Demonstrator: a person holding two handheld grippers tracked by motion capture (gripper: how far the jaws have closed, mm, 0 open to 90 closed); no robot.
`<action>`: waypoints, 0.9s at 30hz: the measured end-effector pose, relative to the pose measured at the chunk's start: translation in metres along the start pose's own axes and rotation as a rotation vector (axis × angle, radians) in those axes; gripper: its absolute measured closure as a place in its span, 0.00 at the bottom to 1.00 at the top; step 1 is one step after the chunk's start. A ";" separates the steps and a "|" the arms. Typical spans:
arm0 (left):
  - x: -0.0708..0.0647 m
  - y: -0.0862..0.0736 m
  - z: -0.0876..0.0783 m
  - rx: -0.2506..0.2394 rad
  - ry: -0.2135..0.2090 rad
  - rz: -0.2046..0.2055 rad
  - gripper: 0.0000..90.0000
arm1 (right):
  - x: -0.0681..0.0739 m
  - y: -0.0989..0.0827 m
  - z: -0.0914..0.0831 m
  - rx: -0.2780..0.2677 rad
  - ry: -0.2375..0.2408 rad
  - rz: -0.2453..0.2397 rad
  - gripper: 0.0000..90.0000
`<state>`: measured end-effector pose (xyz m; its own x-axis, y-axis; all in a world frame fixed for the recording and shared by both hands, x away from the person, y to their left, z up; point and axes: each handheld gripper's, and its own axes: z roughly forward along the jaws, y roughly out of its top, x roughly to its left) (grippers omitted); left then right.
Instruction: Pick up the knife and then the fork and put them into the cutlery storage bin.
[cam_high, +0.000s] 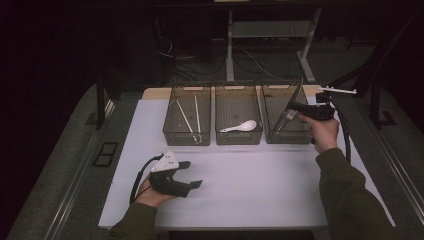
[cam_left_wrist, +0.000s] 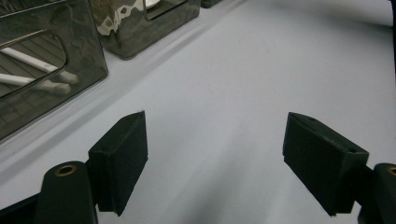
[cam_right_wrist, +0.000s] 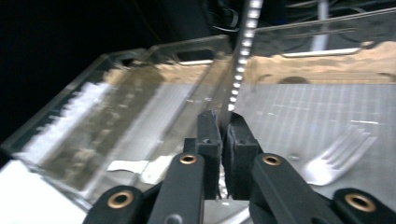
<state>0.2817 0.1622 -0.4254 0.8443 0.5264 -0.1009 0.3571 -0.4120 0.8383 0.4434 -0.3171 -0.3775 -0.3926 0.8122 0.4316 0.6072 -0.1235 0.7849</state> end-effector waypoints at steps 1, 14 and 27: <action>0.000 0.000 0.000 0.001 0.000 0.000 0.23 | -0.002 0.001 0.001 0.008 -0.022 -0.011 0.92; 0.002 -0.001 0.001 0.011 0.002 -0.007 0.23 | -0.021 0.006 0.022 0.247 -0.222 -0.102 0.67; 0.002 -0.001 0.001 0.015 0.008 -0.003 0.20 | -0.013 0.007 0.006 0.213 -0.176 -0.165 0.46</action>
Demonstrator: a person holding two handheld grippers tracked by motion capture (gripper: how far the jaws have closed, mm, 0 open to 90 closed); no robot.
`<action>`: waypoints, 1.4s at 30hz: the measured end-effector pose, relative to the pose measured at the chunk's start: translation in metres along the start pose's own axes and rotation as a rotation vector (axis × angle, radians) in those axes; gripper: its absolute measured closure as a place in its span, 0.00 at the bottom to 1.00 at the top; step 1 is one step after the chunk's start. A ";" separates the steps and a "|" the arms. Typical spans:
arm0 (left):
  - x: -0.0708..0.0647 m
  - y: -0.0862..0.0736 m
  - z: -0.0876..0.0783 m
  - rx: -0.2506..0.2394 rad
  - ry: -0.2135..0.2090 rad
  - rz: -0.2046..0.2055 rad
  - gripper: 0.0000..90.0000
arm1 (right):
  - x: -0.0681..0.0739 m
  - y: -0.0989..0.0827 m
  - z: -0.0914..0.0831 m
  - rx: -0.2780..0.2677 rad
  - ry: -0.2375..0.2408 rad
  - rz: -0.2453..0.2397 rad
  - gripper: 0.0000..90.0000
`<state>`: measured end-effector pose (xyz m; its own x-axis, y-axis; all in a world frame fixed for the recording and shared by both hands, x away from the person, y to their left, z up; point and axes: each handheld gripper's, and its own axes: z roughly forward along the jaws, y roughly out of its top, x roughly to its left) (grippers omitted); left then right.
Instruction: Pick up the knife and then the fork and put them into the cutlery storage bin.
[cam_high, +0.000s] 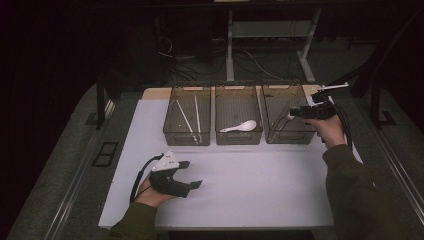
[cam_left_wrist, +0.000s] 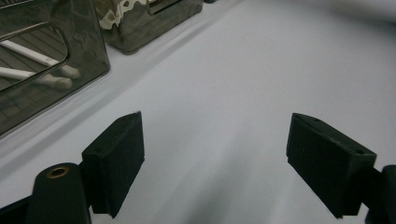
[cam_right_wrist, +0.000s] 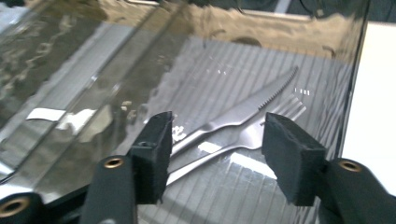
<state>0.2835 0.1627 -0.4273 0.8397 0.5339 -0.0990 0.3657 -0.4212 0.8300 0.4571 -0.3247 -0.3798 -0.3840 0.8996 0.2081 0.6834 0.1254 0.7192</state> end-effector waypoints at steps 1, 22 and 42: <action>0.000 0.000 0.000 0.001 0.001 0.002 0.19 | 0.002 -0.001 -0.003 -0.014 0.004 -0.018 0.44; 0.001 0.000 -0.001 0.005 0.026 0.016 0.07 | 0.052 -0.045 -0.063 -0.182 0.193 -0.214 0.23; -0.001 0.001 -0.001 0.014 0.013 0.014 0.00 | 0.078 -0.113 -0.066 -0.209 0.213 -0.232 0.19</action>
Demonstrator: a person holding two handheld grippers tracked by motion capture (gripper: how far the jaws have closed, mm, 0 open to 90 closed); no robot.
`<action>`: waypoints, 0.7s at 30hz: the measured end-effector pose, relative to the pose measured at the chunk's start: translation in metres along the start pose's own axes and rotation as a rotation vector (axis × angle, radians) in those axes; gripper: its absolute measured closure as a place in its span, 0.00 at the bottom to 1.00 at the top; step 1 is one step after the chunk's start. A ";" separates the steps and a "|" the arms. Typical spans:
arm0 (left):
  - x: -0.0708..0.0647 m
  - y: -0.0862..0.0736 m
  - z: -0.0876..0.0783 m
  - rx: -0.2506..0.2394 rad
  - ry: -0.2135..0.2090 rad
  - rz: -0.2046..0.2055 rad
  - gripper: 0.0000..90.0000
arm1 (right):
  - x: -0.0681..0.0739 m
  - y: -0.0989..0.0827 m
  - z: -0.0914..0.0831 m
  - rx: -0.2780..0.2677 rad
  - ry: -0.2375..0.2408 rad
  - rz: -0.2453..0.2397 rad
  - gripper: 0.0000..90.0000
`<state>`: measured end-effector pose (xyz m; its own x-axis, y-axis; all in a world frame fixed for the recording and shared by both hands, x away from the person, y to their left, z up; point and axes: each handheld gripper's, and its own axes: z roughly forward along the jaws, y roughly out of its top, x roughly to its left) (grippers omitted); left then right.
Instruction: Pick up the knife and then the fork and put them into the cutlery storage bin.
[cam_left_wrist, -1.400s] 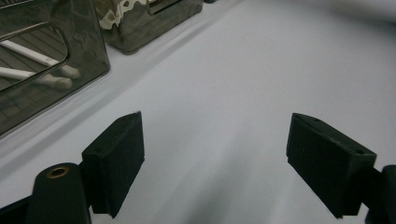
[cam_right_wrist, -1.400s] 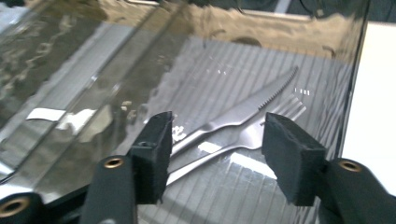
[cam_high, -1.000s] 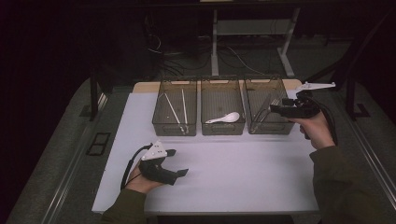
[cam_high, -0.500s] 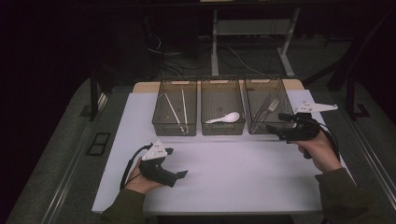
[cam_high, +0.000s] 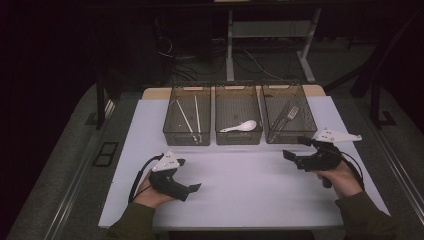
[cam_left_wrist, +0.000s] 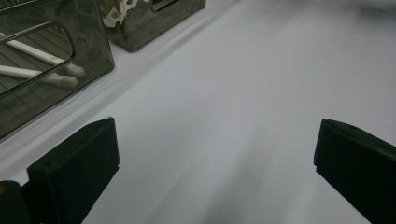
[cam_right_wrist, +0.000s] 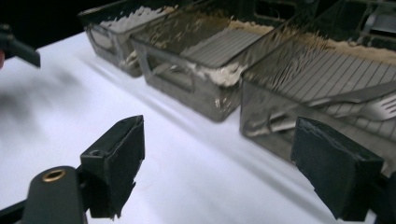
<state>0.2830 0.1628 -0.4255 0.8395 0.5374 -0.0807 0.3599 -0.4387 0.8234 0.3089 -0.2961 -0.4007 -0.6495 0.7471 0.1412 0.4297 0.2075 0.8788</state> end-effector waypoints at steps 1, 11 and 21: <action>0.000 0.000 0.000 0.001 0.000 0.003 0.00 | 0.001 -0.004 0.000 0.005 -0.001 -0.005 0.18; 0.000 0.000 -0.001 -0.007 -0.007 0.010 0.00 | 0.012 -0.032 -0.008 0.031 0.023 -0.019 0.17; -0.001 -0.001 -0.001 -0.003 -0.003 0.017 0.00 | 0.016 -0.047 -0.017 0.031 0.040 -0.031 0.17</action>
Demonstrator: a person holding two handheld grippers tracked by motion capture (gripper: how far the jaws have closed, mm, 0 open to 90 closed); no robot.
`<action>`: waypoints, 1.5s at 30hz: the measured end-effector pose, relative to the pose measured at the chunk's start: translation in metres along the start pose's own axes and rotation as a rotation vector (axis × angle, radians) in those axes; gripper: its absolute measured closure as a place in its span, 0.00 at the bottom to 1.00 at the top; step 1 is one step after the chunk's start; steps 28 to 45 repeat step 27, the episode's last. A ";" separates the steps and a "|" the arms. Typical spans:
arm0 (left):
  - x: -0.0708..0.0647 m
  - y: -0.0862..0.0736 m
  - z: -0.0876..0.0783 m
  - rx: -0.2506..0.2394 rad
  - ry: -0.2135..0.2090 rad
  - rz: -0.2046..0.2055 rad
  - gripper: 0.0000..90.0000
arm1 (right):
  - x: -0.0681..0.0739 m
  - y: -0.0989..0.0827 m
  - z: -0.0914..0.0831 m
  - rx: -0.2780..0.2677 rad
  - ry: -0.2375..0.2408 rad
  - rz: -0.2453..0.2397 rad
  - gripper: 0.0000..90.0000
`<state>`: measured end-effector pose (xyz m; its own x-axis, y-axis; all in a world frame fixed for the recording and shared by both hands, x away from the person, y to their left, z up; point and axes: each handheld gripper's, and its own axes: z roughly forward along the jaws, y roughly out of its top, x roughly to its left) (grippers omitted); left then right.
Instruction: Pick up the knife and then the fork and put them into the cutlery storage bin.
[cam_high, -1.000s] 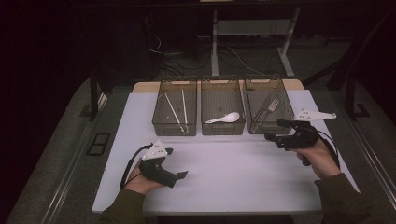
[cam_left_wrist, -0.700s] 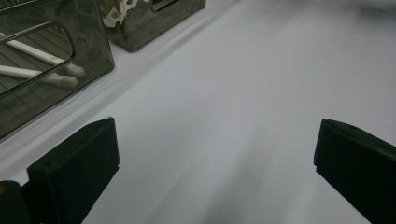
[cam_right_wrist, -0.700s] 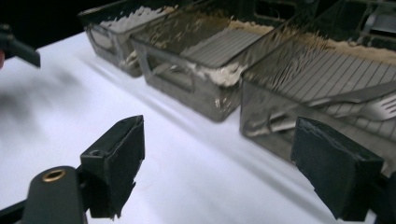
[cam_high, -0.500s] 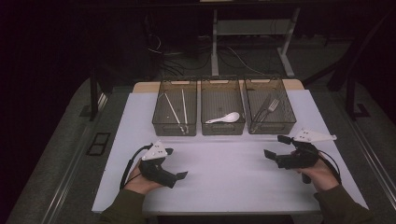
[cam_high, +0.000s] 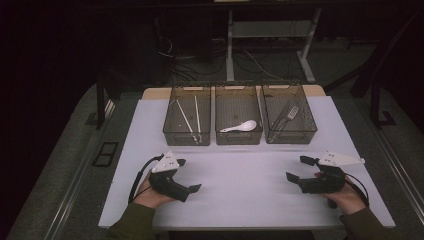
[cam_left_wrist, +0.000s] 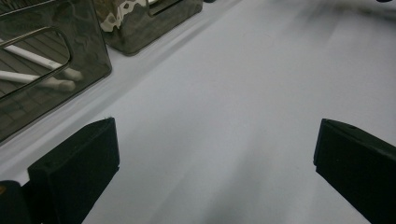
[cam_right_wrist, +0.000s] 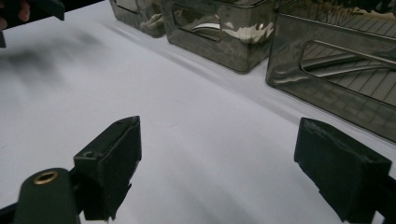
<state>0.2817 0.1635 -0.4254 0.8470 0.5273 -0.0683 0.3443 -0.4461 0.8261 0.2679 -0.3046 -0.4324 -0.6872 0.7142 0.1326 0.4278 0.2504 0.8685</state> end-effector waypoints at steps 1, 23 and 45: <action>0.000 0.000 0.000 0.000 0.001 0.000 0.00 | 0.001 -0.001 -0.001 -0.003 0.001 -0.004 0.17; -0.002 -0.001 0.002 0.000 0.001 0.001 0.00 | 0.004 -0.010 -0.006 0.014 0.002 -0.012 0.16; -0.002 -0.001 0.002 0.000 0.003 0.001 0.00 | 0.004 -0.009 -0.006 0.012 0.000 -0.012 0.16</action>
